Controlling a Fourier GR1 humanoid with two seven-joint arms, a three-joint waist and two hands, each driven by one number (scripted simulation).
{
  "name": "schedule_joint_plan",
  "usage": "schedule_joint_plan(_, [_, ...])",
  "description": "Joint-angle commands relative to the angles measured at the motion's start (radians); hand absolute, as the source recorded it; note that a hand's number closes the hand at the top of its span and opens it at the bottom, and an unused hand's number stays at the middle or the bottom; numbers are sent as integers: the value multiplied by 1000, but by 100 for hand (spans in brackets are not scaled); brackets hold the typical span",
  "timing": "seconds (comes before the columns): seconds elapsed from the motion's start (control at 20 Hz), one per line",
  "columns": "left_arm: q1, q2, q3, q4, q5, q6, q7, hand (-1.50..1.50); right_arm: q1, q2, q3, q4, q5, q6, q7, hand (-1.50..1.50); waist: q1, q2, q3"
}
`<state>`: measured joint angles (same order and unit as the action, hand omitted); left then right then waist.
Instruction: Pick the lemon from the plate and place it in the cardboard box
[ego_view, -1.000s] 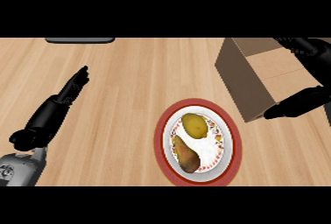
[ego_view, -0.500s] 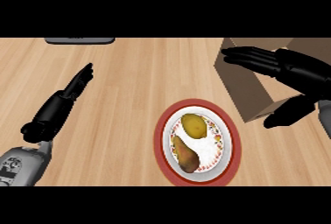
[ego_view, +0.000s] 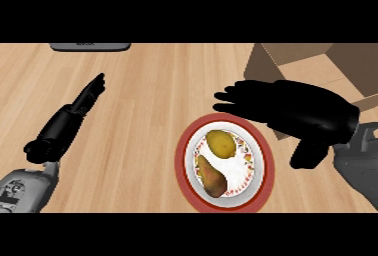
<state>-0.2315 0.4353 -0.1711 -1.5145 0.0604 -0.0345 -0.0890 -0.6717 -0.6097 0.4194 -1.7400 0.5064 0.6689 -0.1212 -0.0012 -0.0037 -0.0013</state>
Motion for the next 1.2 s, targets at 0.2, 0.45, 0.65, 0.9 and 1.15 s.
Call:
schedule_joint_plan(0.2, [5,-35,9,-31,-19,-22,35,0,6,159,91,-106,88,166,300,-150,2,2,1])
schedule_joint_plan(0.45, [-1,-62,27,18,-54,-44,-12,0,23,299,88,-141,91,265,434,-150,1,3,0])
schedule_joint_plan(0.65, [-7,-31,88,14,-41,-94,3,0,168,204,145,-156,245,157,310,-150,2,4,1])
schedule_joint_plan(0.9, [10,-85,79,6,-88,-79,-10,0,76,301,116,-39,328,129,296,-150,7,4,1])
schedule_joint_plan(1.15, [-15,-119,93,36,-128,-89,-11,0,144,309,153,-18,439,74,240,-150,3,4,1])
